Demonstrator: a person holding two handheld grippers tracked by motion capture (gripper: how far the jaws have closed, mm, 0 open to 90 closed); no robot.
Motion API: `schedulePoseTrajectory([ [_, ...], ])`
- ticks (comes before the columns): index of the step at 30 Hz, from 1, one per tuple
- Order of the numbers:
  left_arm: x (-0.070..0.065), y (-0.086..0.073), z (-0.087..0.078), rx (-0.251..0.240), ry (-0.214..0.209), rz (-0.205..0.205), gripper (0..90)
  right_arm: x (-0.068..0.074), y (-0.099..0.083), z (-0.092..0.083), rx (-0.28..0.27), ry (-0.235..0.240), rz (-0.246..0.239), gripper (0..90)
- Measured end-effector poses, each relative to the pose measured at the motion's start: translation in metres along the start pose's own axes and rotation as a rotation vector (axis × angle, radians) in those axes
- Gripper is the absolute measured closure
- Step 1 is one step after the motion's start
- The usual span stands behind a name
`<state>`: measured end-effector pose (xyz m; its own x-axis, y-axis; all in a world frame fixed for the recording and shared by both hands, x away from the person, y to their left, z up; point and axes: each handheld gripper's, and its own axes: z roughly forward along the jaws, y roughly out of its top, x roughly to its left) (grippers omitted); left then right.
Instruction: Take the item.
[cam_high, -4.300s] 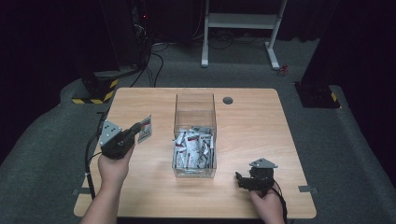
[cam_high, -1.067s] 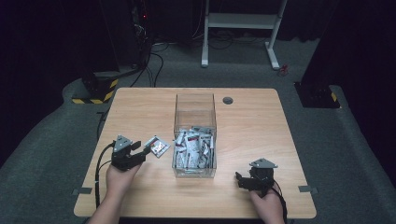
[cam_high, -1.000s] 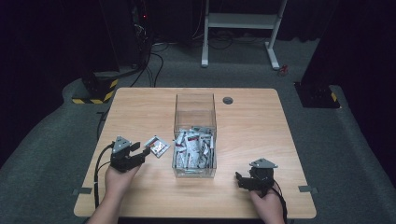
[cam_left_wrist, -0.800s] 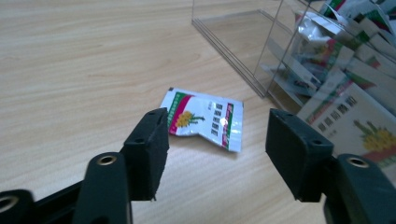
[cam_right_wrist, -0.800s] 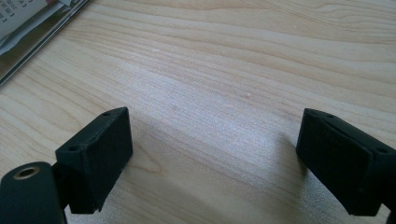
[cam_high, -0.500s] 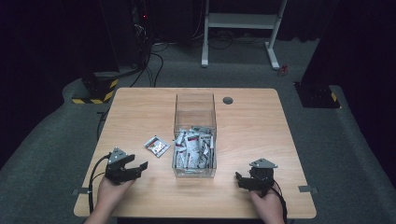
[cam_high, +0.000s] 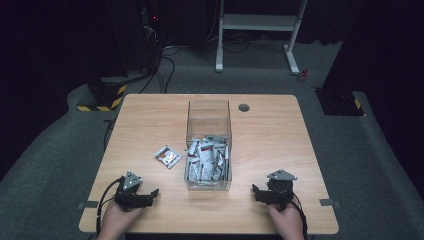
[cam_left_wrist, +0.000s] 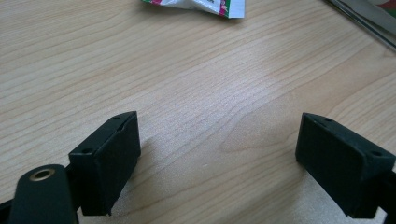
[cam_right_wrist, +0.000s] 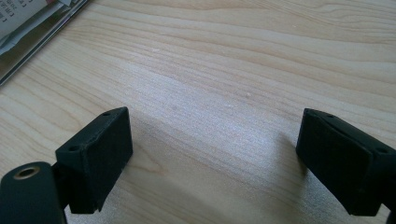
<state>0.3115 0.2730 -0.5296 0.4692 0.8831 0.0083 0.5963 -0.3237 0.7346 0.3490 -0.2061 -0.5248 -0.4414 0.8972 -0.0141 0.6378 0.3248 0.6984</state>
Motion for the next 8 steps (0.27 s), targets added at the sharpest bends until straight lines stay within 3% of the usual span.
schedulePoseTrajectory([
  [8, 0.0005, -0.0005, -0.0004, -0.004, -0.004, -0.005, 15.0, 0.0005, 0.0003, 0.0004, 0.001, -0.001, 0.001, 9.8],
])
